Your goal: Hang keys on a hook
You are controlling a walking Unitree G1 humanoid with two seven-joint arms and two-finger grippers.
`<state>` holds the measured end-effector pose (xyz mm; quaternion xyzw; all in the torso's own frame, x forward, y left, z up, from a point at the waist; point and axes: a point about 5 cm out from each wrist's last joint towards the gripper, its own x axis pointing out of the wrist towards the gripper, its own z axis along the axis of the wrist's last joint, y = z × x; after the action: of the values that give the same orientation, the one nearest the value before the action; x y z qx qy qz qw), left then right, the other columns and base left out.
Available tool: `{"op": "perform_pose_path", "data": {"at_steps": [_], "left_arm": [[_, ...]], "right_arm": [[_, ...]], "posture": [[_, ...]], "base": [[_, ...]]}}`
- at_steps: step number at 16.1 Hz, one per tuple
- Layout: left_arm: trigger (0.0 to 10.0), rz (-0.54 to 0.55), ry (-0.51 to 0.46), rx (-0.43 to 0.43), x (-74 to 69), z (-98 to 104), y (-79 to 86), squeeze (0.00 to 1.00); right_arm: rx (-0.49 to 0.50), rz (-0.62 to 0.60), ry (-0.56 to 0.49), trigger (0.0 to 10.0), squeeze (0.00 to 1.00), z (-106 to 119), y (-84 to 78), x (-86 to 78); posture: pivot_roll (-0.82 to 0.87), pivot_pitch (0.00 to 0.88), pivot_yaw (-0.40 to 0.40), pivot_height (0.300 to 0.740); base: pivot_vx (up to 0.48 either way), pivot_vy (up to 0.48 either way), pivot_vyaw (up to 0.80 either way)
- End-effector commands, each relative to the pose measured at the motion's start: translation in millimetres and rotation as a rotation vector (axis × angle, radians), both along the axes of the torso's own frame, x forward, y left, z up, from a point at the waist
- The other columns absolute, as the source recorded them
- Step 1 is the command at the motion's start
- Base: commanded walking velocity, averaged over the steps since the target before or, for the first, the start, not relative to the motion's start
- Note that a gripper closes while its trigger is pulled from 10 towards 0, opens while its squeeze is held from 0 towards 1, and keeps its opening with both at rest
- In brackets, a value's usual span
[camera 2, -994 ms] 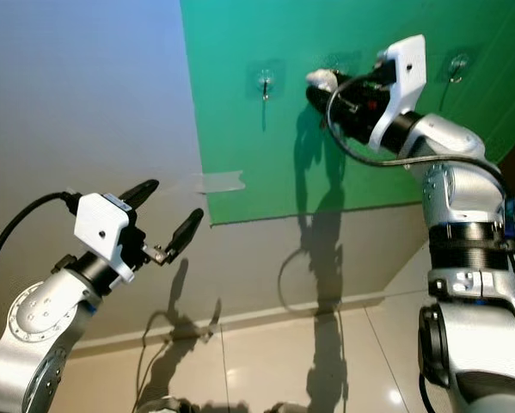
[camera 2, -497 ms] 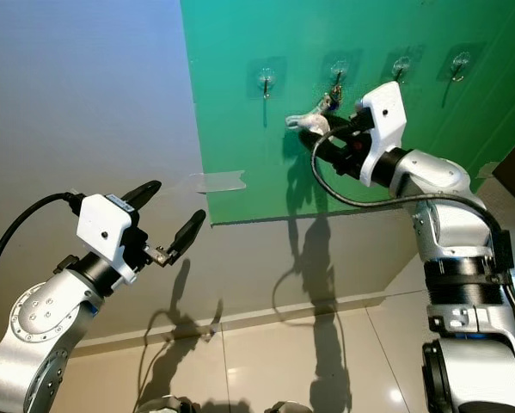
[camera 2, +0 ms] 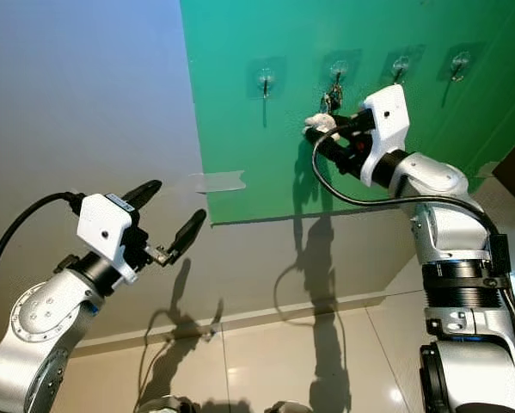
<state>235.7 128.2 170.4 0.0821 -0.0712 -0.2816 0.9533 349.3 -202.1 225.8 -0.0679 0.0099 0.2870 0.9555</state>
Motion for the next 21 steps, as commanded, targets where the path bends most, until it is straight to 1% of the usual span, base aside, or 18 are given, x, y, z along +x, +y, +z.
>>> {"op": "perform_pose_path", "data": {"at_steps": [1,2,4,5,6,8,11,12,13,21], "left_arm": [[10.0,-0.071,-0.02,-0.016,-6.1,8,-8.7,0.0],[10.0,-0.095,-0.023,-0.027,-8.3,10,-11.6,0.0],[10.0,-0.069,-0.065,-0.097,-3.4,22,-13.2,0.0],[10.0,-0.063,-0.072,-0.107,-2.4,24,-13.2,0.0],[10.0,-0.075,-0.084,-0.128,-0.5,32,-14.5,0.0],[10.0,-0.081,-0.095,-0.114,0.8,35,-14.6,0.0],[10.0,-0.077,-0.077,-0.089,1.8,31,-13.2,0.0],[10.0,-0.079,-0.074,-0.09,1.3,31,-13.3,0.0],[10.0,-0.08,-0.071,-0.093,1.3,31,-13.8,0.0],[10.0,-0.086,-0.064,-0.089,-0.8,30,-14.5,0.0]], "right_arm": [[0.018,-0.009,-0.04,10.0,0.0,11,-1.4,0.6],[0.019,-0.009,-0.04,10.0,0.0,11,-1.2,0.5],[0.013,-0.01,-0.04,10.0,0.0,10,-0.9,-0.2],[0.012,-0.01,-0.039,10.0,0.0,10,-0.7,-0.3],[0.01,-0.009,-0.038,10.0,0.0,10,-0.6,-0.6],[0.009,-0.011,-0.036,10.0,0.0,9,-0.9,-0.9],[0.013,-0.01,-0.03,10.0,0.0,8,-1.1,-1.3],[0.016,-0.009,-0.027,10.0,0.2,8,-1.2,-1.6],[0.023,-0.005,-0.021,10.0,1.0,7,-1.1,-1.8],[0.022,0.003,-0.016,10.0,1.0,6,1.0,-5.3]], "posture": [[0.03,0.068,0.007,0.74],[0.03,0.068,0.007,0.74],[0.03,0.067,0.008,0.74],[0.03,0.067,0.008,0.74],[0.03,0.068,0.008,0.74],[0.03,0.068,0.008,0.74],[0.02,0.065,0.01,0.74],[0.02,0.065,0.01,0.74],[0.02,0.063,0.009,0.74],[0.02,0.056,0.009,0.74]], "base": [[0.0,0.0,0.0],[0.0,0.0,0.0],[0.0,0.0,0.0],[0.0,0.0,0.0],[0.0,0.0,0.0],[0.0,0.0,0.0],[0.0,0.0,0.0],[0.0,0.0,0.0],[0.0,0.0,0.0],[0.0,0.0,0.0]]}}
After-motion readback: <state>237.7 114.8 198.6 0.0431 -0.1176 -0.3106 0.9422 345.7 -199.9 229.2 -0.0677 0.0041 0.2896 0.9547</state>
